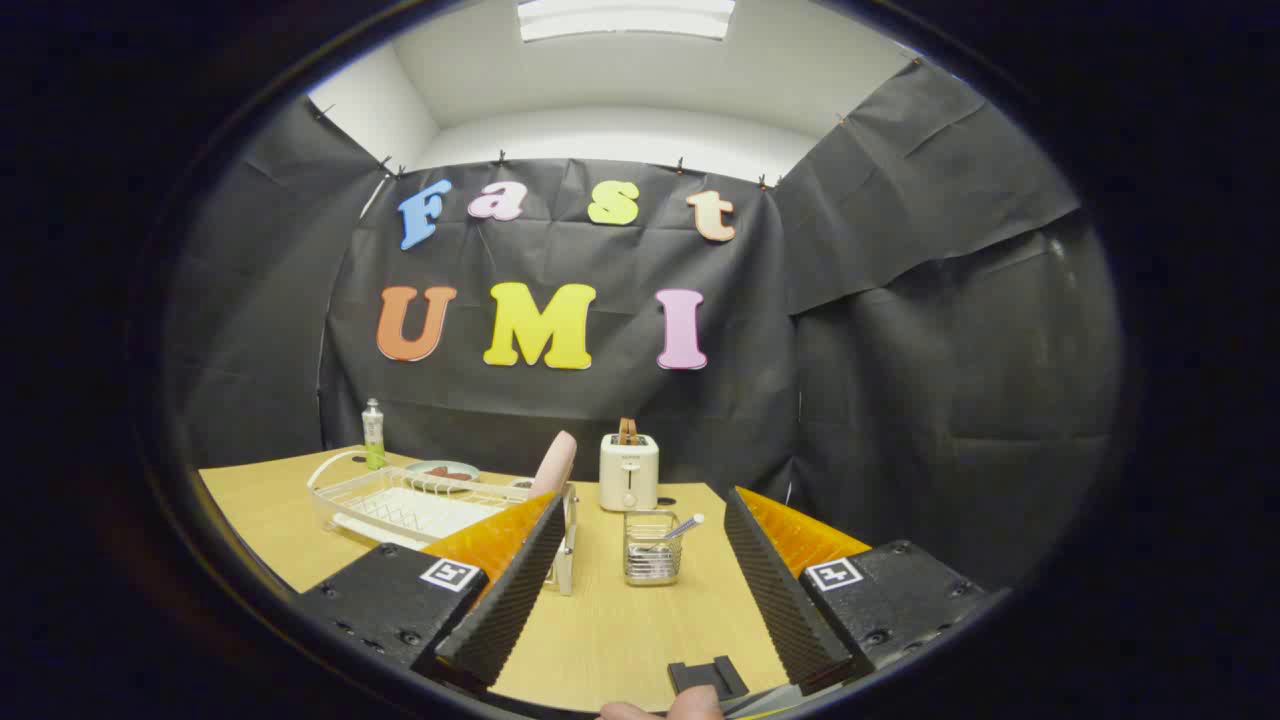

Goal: Take the plate from the dish rack, then take the spoon from the basket and place it into the plate.

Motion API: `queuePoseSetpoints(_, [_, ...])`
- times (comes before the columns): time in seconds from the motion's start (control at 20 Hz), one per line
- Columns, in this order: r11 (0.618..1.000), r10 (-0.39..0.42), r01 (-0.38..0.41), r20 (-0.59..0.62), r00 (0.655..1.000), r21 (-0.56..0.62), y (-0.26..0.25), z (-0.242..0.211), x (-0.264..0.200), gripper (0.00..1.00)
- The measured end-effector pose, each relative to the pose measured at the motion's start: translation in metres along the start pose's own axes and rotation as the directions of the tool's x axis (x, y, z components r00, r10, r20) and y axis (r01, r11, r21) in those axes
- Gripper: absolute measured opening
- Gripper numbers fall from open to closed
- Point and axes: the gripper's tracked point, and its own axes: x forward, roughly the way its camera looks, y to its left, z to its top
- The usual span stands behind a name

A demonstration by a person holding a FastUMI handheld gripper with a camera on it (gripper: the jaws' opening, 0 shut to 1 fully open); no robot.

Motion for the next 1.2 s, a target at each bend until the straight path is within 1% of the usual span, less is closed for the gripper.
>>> queuePoseSetpoints(1.2, [1.0, 0.004, -0.004, -0.007, 1.0, 0.012, 0.002, -0.009, 0.011, 1.0])
